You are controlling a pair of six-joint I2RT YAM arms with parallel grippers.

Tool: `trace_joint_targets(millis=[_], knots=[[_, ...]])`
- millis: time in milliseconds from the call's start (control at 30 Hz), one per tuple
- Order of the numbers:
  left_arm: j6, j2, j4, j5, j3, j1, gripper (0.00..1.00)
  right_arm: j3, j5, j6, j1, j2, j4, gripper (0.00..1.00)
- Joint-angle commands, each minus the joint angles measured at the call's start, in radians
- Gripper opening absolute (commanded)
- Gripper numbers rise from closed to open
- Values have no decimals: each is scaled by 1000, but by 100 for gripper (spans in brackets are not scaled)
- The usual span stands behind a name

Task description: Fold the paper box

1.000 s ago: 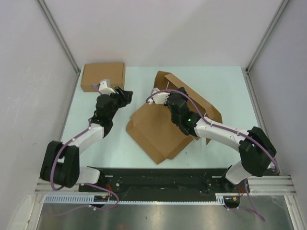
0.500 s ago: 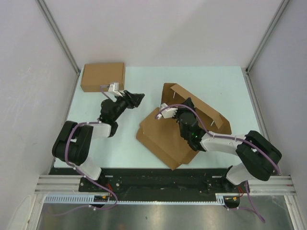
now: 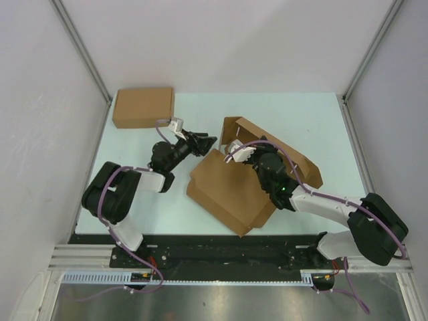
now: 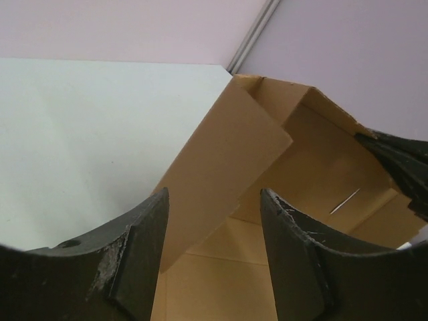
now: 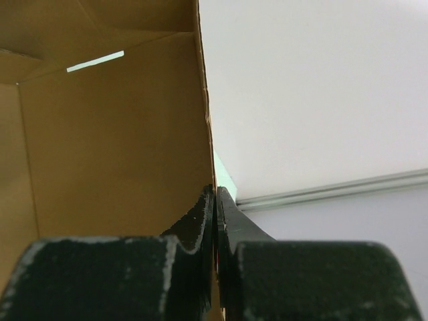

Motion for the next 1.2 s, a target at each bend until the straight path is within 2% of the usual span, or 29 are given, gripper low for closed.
trace_joint_targets(millis=[0,233,467,933,1033,1167], knots=[[61,31,64,19,30,-4,62,16,-55,106,-12,-45,-100,0],[159,39,-2,14,48,-38,62,28,-68,130,-6,-41,-132,0],[167,54,-8,8,50,-47,62,40,-46,109,20,-13,-158,0],[199,-52,-42,-89,-28,-35,62,-15,74,-71,116,99,55,0],[254,-76,-109,-99,-19,-35,65,-18,87,-92,126,108,78,0],[297,-78,-164,-156,-13,-35,81,-27,103,-83,145,131,92,0]])
